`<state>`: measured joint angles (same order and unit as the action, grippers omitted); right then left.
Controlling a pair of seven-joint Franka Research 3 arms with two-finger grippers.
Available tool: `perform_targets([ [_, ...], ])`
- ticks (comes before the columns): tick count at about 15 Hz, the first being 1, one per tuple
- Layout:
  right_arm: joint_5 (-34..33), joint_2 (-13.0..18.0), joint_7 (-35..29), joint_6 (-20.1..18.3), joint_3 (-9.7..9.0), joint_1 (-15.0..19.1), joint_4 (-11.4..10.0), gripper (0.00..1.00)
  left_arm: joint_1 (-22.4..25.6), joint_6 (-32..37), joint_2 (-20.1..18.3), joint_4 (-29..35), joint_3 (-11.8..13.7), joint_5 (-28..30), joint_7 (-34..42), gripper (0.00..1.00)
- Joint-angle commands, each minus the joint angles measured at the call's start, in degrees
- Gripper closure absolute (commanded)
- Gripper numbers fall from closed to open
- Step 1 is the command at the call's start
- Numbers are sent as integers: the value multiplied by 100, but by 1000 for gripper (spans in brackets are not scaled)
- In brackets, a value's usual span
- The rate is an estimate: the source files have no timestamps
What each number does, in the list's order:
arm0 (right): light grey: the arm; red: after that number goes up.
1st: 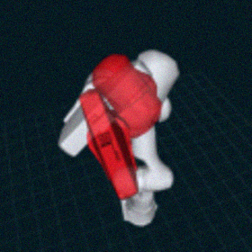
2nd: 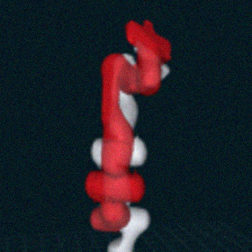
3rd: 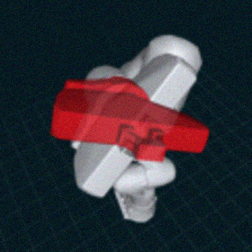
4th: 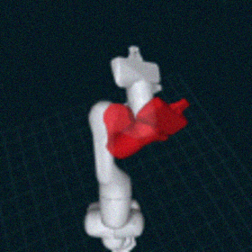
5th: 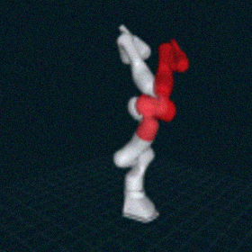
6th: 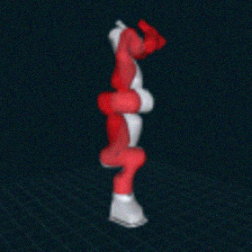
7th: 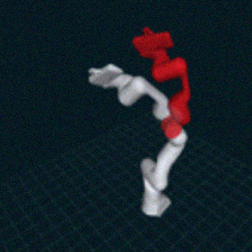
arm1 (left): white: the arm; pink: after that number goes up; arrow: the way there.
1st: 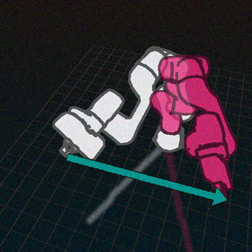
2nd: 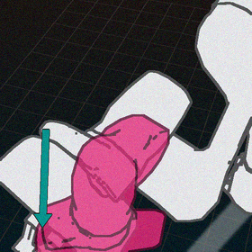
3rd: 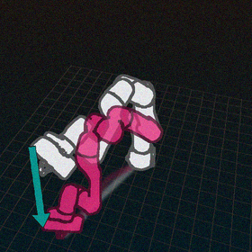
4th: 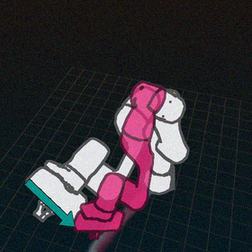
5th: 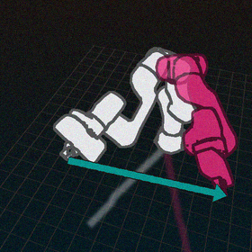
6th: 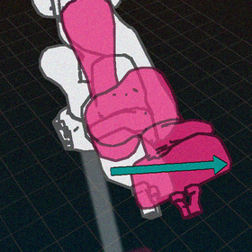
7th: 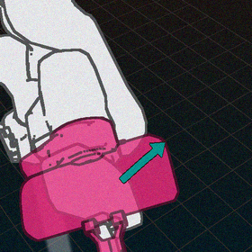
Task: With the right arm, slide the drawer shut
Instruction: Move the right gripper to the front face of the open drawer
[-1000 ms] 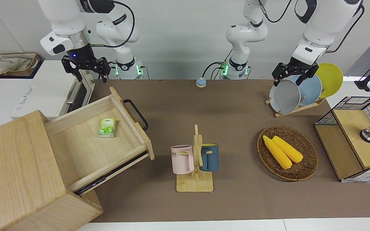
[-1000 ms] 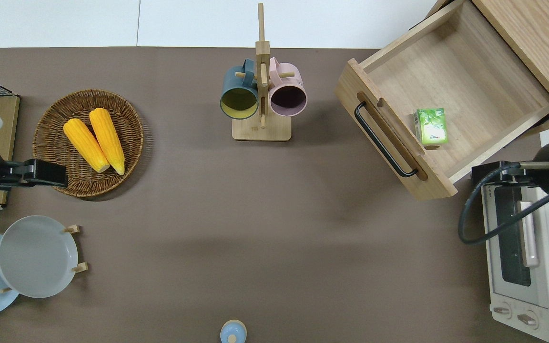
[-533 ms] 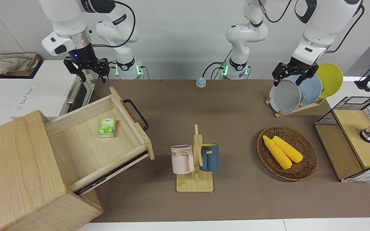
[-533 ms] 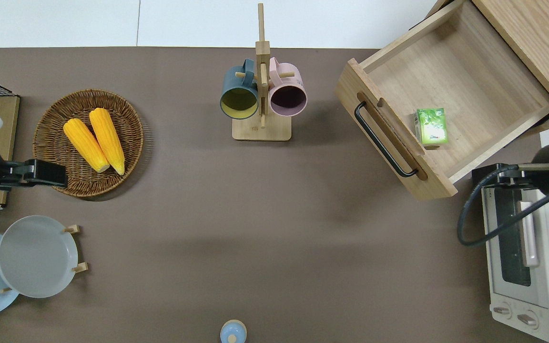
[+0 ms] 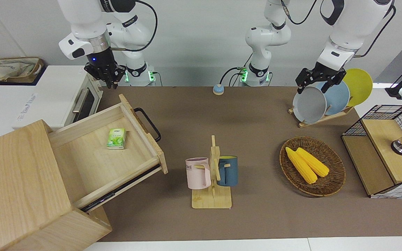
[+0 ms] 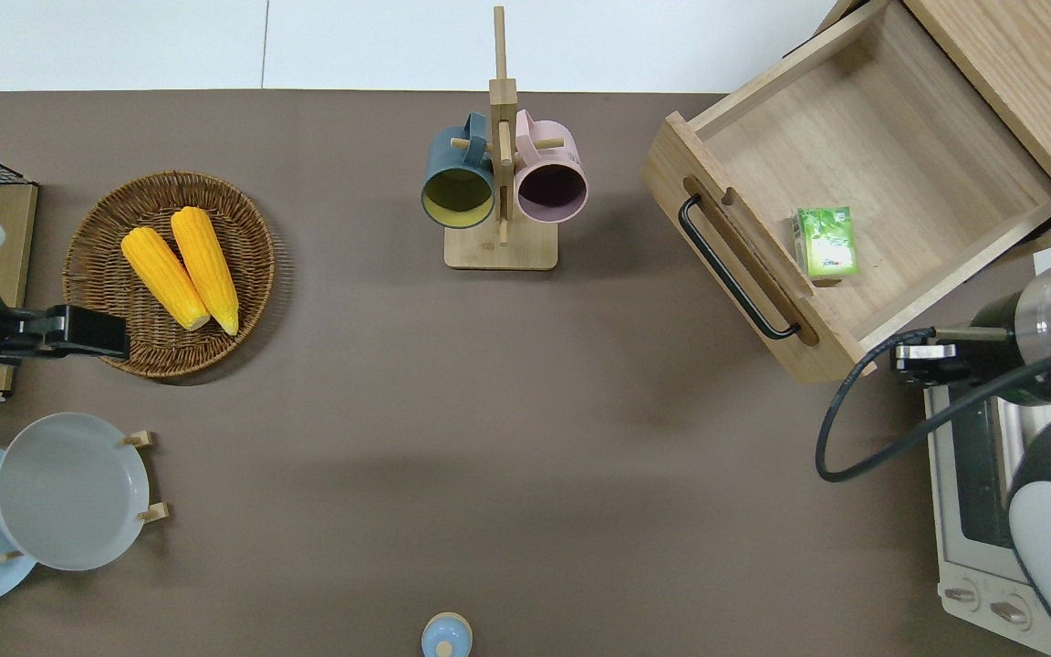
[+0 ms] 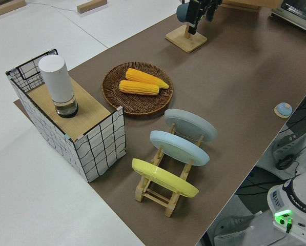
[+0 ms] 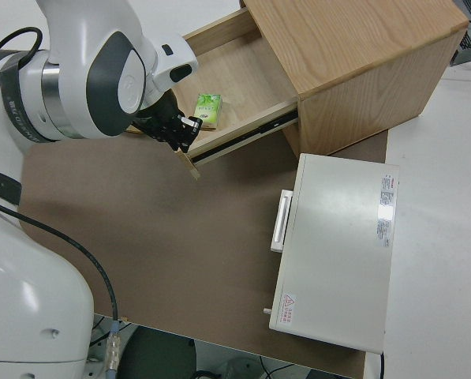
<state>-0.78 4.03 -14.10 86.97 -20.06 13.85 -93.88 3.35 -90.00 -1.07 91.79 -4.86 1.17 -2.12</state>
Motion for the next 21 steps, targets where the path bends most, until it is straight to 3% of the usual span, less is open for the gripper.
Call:
perform_targets([
  [1,209,150,-514,-101,-165,48,-52,961,-27,27,-51,-4,20,-73,28,5],
  [4,306,168,-988,-93,-305,4,-87,1000,-27,27,-51,-4,20,-73,36,2],
  [8,324,159,-2190,12,-656,-22,-201,1000,-36,27,-51,-4,12,-73,36,2],
  [11,420,151,-3053,302,-797,-49,-341,1000,-27,27,-42,-4,20,-73,28,2],
  [17,465,151,-4073,1216,-1263,-58,-1097,1000,-27,35,-51,-4,20,-73,28,5],
  [21,465,142,-4627,1708,-1290,-137,-1360,1000,-27,27,-42,-4,20,-73,28,2],
])
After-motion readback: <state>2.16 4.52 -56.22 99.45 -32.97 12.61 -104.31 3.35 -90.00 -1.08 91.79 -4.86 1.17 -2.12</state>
